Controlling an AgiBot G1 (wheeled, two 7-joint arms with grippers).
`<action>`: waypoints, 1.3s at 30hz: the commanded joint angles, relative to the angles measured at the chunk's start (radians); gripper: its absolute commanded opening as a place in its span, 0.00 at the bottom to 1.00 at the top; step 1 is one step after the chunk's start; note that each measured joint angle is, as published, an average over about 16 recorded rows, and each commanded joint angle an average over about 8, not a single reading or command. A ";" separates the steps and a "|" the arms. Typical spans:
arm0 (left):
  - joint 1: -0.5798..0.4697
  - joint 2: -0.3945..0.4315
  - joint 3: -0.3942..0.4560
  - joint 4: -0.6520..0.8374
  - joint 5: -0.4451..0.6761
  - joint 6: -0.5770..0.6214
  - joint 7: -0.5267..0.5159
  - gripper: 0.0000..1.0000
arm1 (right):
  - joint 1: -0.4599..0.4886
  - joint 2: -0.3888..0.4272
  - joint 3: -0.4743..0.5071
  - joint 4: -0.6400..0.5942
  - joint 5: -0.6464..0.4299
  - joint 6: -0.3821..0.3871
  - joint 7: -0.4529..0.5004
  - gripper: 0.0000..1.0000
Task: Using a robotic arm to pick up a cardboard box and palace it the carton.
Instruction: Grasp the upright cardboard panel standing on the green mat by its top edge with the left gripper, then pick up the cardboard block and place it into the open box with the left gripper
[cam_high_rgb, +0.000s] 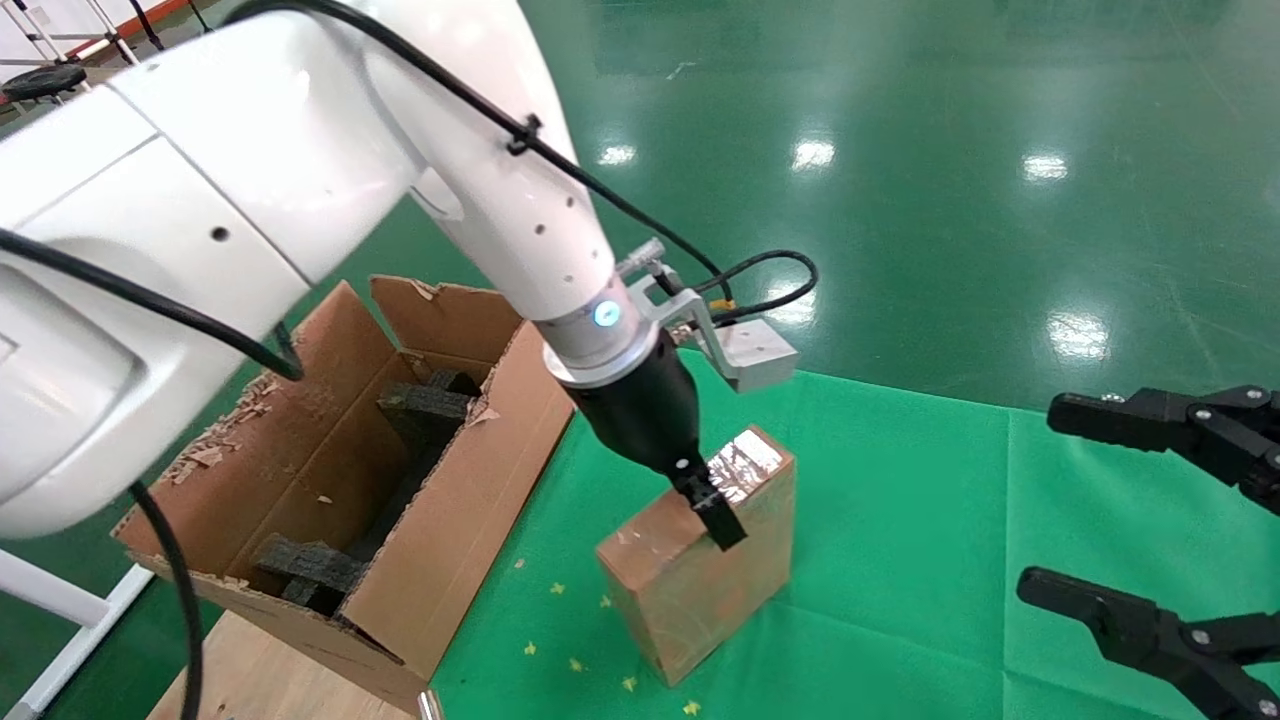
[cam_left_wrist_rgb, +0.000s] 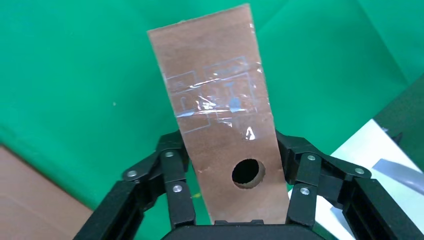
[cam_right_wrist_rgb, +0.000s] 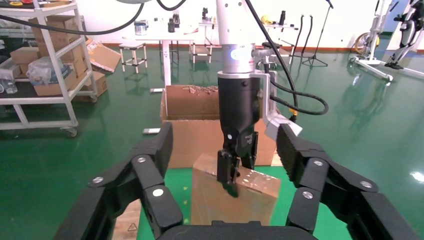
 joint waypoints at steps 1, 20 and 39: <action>-0.002 -0.006 -0.001 -0.003 -0.005 0.001 0.007 0.00 | 0.000 0.000 0.000 0.000 0.000 0.000 0.000 1.00; -0.307 -0.361 -0.069 -0.040 -0.030 0.024 0.250 0.00 | 0.000 0.000 0.000 0.000 0.000 0.000 0.000 1.00; -0.302 -0.591 0.050 0.284 0.157 -0.097 0.447 0.00 | 0.000 0.000 0.000 0.000 0.000 0.000 0.000 1.00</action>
